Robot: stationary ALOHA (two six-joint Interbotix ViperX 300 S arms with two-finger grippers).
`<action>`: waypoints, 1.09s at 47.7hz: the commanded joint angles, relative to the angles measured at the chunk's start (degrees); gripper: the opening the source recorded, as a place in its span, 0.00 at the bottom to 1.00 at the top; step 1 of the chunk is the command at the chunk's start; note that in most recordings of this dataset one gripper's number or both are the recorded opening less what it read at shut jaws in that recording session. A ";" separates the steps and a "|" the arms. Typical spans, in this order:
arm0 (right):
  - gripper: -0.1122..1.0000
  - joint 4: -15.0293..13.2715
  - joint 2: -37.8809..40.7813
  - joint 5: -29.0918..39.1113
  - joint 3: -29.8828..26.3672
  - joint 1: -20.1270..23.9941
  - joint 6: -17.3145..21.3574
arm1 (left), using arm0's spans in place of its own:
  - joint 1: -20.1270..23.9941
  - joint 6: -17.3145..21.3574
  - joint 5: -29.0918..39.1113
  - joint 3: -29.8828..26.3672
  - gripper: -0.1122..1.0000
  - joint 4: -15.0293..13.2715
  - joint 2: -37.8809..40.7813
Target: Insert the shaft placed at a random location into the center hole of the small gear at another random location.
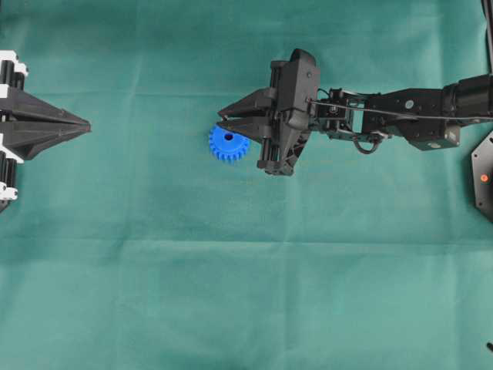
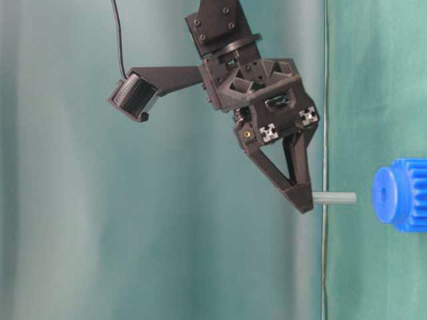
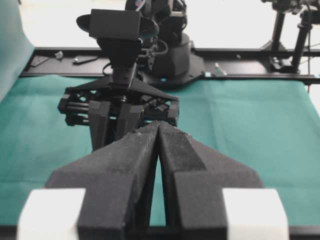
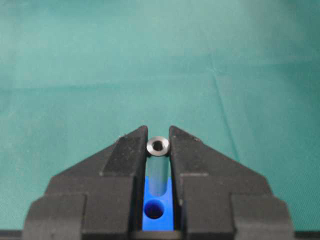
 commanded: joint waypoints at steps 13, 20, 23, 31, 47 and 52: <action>0.22 0.26 0.79 -0.97 -0.62 0.09 -0.09 | 0.09 -0.09 -0.26 -0.70 0.10 0.09 0.44; 0.22 0.53 1.67 -1.58 -0.53 0.09 0.70 | 0.09 -0.09 -0.26 -0.70 0.10 0.09 0.44; 0.22 0.53 2.02 -1.58 -0.44 0.18 1.05 | 0.09 0.00 -0.26 -0.70 0.10 0.09 0.44; 0.22 0.70 2.64 -1.76 -0.26 0.09 1.49 | 0.09 0.00 -0.26 -0.70 0.10 0.09 0.44; 0.22 1.32 4.39 -2.81 -0.26 0.18 1.49 | 0.09 0.00 -0.26 -0.70 0.10 0.09 0.44; 0.22 1.32 4.66 -2.81 -0.35 0.09 1.49 | 0.09 0.00 -0.26 -0.70 0.10 0.09 0.44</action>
